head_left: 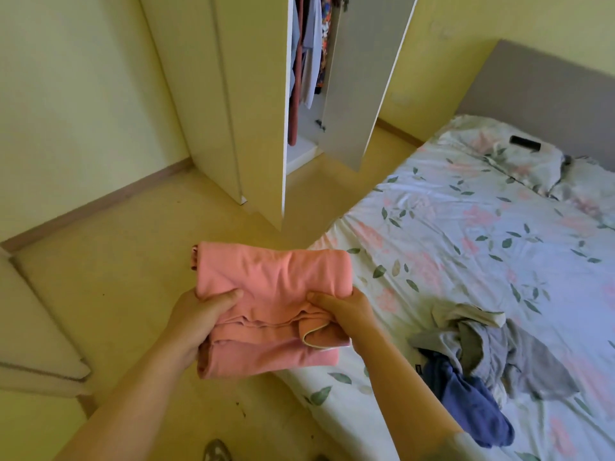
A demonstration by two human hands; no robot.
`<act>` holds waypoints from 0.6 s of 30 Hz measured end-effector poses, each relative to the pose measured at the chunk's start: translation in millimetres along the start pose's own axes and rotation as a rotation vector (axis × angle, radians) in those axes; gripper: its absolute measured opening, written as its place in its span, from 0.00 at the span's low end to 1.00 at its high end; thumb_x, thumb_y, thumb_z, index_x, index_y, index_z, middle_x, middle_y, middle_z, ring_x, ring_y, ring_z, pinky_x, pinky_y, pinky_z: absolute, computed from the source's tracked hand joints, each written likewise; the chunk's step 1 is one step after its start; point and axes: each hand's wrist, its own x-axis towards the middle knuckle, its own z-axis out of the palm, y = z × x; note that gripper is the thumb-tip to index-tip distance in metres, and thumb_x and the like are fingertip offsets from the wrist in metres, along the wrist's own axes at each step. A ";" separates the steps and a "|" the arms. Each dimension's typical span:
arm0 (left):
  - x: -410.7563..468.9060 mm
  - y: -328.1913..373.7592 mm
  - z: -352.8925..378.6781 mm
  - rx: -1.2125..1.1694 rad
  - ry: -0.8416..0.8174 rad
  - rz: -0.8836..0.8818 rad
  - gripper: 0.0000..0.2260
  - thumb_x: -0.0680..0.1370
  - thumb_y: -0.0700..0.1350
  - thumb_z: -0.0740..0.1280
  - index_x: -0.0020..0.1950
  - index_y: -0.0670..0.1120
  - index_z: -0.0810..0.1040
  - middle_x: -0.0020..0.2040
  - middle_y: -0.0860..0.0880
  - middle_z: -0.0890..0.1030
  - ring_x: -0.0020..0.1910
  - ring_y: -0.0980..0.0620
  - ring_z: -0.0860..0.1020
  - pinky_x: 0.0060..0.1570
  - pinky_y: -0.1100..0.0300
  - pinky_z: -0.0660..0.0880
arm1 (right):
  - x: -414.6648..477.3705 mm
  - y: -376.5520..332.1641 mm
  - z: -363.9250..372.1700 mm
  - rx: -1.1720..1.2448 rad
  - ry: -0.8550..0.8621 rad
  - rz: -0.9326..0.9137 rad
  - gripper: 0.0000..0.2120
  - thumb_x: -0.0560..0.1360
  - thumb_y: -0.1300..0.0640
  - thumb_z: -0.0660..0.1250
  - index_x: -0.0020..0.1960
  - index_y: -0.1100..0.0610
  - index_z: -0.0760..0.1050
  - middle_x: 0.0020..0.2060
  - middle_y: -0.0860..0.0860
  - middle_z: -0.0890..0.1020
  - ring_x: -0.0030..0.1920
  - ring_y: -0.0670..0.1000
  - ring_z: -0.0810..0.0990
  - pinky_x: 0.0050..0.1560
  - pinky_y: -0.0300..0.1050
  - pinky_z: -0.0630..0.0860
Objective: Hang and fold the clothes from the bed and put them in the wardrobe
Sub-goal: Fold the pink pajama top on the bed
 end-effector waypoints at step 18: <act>199.3 132.5 -79.4 0.164 -0.295 0.096 0.26 0.60 0.52 0.76 0.55 0.43 0.82 0.49 0.46 0.85 0.48 0.45 0.83 0.57 0.45 0.78 | 74.3 -119.2 134.7 0.206 0.268 0.008 0.23 0.61 0.49 0.83 0.51 0.54 0.78 0.45 0.51 0.85 0.45 0.51 0.84 0.50 0.50 0.82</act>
